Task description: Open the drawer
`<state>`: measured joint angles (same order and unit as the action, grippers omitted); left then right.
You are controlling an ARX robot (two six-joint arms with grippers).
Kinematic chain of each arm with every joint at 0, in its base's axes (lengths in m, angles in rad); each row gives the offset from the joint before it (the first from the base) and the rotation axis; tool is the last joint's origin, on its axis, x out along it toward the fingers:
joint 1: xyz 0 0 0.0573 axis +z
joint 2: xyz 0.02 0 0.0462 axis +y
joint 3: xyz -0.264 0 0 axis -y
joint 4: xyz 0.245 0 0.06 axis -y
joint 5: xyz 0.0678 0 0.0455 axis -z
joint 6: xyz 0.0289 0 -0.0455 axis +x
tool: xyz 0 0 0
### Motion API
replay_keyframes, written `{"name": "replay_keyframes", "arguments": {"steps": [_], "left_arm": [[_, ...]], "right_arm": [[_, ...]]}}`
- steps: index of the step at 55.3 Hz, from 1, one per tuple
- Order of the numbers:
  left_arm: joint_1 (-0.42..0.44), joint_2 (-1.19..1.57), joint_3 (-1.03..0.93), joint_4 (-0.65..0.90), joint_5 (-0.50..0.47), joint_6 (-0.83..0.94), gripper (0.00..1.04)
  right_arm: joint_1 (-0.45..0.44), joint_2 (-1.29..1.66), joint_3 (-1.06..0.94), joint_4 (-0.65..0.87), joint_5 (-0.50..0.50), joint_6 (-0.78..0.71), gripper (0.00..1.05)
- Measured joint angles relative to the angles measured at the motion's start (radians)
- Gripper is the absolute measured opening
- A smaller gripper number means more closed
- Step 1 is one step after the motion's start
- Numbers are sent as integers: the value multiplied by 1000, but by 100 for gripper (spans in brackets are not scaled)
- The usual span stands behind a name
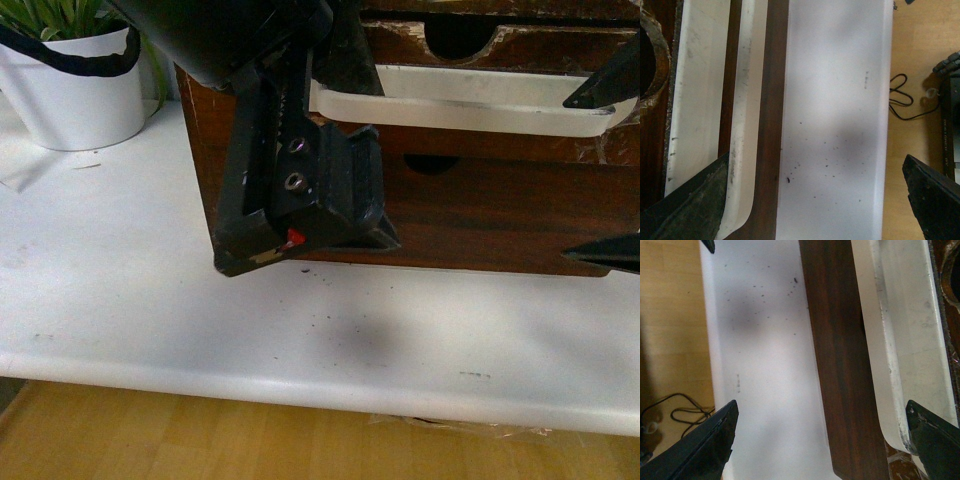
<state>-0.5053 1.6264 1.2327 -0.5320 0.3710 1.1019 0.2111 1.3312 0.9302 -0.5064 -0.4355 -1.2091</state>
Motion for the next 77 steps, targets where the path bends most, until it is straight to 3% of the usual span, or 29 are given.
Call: {"name": "replay_keyframes", "arguments": {"steps": [21, 28, 37, 48, 59, 67, 72, 77], "left_arm": [[-24, -143, -117, -81, 20, 68, 99], [-19, -183, -153, -63, 25, 64, 99], [3, -242, -217, 84, 85, -8, 98], [49, -392, -331, 383, 135, -217, 98], [143, -502, -521, 717, 13, -457, 98], [196, -597, -690, 925, -139, -630, 98], [237, -675, -791, 1003, -227, -728, 98], [292, -797, -916, 976, -377, -895, 98]], "right_arm": [[16, -116, -68, -138, -39, -124, 96], [21, -145, -97, -119, -43, -118, 96], [1, -167, -138, -23, -109, -21, 96], [-84, -299, -203, 157, -233, 175, 96], [-192, -457, -336, 396, -213, 381, 96], [-260, -554, -441, 574, -164, 564, 96], [-307, -627, -513, 655, -138, 686, 96], [-369, -740, -615, 708, -89, 801, 96]]}}
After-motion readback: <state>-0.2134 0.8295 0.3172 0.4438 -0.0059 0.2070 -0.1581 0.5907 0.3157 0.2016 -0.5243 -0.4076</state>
